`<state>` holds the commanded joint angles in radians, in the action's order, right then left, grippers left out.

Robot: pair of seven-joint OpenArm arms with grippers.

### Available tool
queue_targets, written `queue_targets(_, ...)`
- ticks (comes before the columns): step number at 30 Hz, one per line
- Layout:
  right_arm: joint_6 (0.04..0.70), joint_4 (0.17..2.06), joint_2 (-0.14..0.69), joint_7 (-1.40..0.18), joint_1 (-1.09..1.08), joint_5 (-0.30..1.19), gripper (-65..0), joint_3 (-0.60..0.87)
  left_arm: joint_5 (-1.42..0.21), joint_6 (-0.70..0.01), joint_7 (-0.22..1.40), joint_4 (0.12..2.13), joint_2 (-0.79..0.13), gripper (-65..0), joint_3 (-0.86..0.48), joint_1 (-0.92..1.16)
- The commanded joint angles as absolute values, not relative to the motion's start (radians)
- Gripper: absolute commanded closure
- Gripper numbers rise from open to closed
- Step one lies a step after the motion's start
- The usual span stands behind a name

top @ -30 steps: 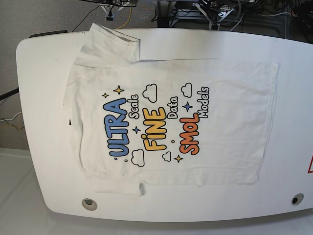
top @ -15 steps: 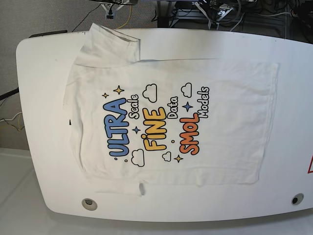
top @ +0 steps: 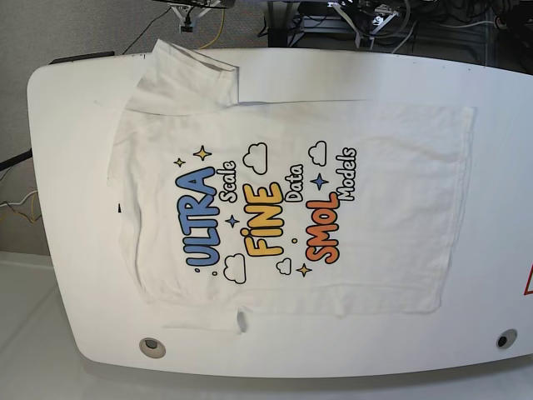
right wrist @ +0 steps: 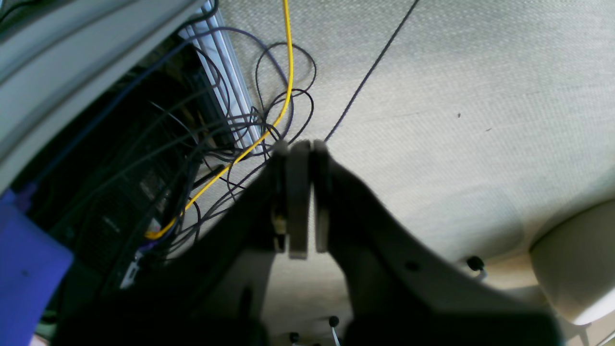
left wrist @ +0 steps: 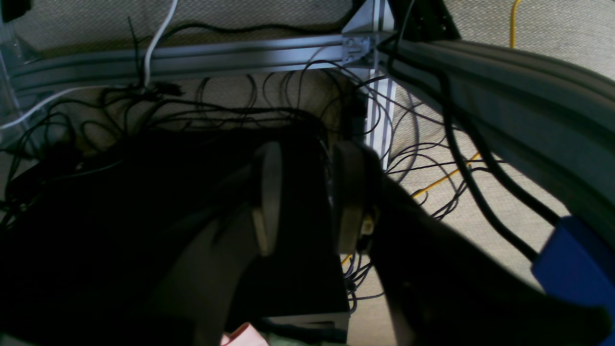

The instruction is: Fold the T-shirt properly

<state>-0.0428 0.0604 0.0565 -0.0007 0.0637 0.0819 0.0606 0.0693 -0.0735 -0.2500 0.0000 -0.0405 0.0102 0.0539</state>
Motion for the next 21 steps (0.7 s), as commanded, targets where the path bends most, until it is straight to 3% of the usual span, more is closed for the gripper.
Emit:
queue_targets(4, -0.043, 0.059, 0.056, 0.000, 0.065, 0.079, -1.1, 0.061, 0.071, -0.075, -0.252, 0.000, -0.045, -16.0, 0.010, 0.057)
queue_targets(10, -0.042, 0.062, 0.067, -0.004, 0.074, 0.075, -0.9, 0.065, 0.068, -0.069, -0.242, 0.021, -0.044, -8.2, 0.013, 0.091)
queue_targets(21, -0.033, 0.084, 0.105, 0.009, 0.117, 0.072, -0.8, 0.056, 0.054, -0.072, -0.239, 0.192, -0.046, -14.1, 0.015, 0.176)
